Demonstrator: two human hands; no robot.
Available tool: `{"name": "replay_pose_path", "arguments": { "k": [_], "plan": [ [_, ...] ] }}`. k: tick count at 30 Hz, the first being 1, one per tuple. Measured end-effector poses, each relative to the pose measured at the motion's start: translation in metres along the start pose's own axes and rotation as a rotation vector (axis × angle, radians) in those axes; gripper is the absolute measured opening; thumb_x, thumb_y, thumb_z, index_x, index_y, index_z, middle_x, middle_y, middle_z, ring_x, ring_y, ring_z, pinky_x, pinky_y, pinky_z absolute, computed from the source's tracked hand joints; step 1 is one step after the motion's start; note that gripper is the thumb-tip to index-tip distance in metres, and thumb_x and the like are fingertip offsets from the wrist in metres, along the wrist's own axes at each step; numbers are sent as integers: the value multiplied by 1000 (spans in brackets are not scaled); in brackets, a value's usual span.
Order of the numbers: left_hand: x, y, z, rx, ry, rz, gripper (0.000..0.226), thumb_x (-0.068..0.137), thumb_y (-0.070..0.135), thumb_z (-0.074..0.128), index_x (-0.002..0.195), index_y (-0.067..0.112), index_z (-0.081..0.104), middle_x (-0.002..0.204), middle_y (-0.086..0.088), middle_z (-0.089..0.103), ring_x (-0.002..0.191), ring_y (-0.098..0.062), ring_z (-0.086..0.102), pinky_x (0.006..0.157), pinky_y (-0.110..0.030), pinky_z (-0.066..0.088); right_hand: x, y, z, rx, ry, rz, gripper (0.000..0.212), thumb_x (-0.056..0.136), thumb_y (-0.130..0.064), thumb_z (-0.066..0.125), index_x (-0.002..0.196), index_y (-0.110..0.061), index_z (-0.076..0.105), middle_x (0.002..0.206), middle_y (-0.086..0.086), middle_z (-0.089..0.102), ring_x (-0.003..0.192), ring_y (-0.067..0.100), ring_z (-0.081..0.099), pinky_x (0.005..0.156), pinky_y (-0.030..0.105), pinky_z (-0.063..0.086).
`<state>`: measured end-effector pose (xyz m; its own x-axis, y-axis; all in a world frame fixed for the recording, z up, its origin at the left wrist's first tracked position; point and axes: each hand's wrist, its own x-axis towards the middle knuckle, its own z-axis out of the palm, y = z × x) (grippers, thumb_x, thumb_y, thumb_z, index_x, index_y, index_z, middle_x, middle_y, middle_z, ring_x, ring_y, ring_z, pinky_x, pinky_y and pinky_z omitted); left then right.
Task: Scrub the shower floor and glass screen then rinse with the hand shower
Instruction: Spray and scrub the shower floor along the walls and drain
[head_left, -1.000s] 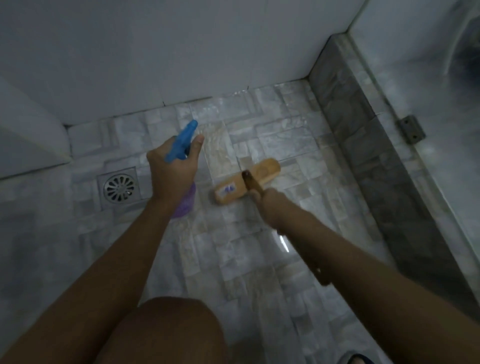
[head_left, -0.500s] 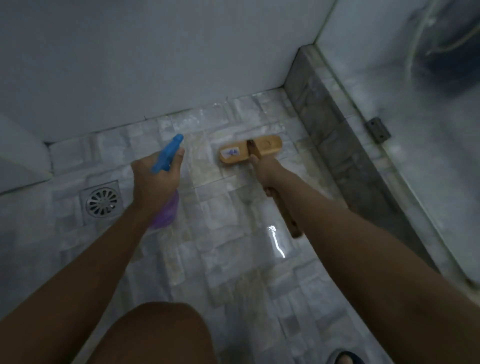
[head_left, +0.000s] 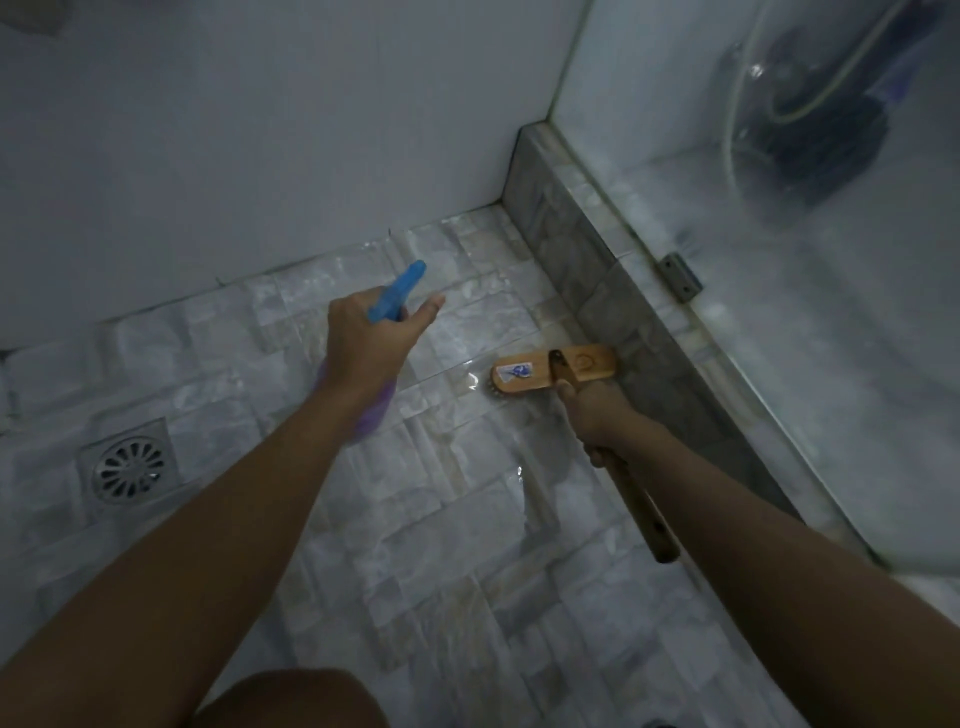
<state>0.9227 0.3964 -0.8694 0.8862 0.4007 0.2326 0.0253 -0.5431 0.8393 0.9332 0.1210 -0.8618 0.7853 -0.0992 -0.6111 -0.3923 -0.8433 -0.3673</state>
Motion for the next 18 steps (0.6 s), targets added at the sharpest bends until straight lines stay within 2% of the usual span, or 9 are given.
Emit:
{"name": "replay_pose_path", "arguments": {
  "k": [3, 6, 9, 11, 15, 18],
  "plan": [
    [4, -1, 4, 17, -18, -60, 61, 73, 67, 76, 60, 9, 60, 54, -7, 58, 51, -25, 56, 57, -34, 47, 0, 0, -2, 6, -19, 6, 56, 104, -48, 34, 78, -2, 53, 61, 19, 58, 30, 25, 51, 29, 25, 40],
    [7, 1, 9, 72, -60, -59, 64, 71, 76, 66, 52, 16, 53, 48, 0, 51, 45, -16, 47, 55, -30, 46, 1, 2, -3, 1, -34, 0, 55, 105, -47, 33, 85, 0, 55, 62, 18, 58, 25, 20, 49, 27, 21, 35],
    [2, 3, 9, 146, -71, 11, 66, 74, 74, 66, 56, 12, 54, 51, -1, 53, 48, -19, 52, 59, -36, 50, 3, 2, -2, 6, -35, -7, 53, 106, -43, 33, 90, 2, 55, 63, 15, 57, 20, 13, 46, 24, 18, 31],
    [0, 5, 9, 165, -59, 39, 64, 74, 71, 69, 58, 11, 52, 53, 1, 51, 49, -19, 49, 58, -33, 46, 4, 1, -2, -9, -26, -23, 52, 106, -42, 32, 92, 1, 56, 66, 15, 59, 20, 11, 46, 23, 19, 31],
    [2, 7, 8, 140, -63, -2, 61, 75, 72, 66, 51, 18, 49, 48, 5, 47, 46, -15, 46, 56, -37, 51, 7, -2, -2, -52, -30, -6, 58, 105, -48, 31, 86, 0, 56, 63, 17, 60, 24, 18, 49, 28, 20, 35],
    [0, 7, 8, 144, -26, -10, 62, 74, 73, 67, 57, 14, 57, 52, 1, 54, 49, -19, 53, 61, -39, 54, 10, -2, -1, -65, -38, -5, 62, 104, -50, 28, 97, 3, 60, 66, 16, 60, 27, 16, 51, 30, 18, 34]
  ]
}}
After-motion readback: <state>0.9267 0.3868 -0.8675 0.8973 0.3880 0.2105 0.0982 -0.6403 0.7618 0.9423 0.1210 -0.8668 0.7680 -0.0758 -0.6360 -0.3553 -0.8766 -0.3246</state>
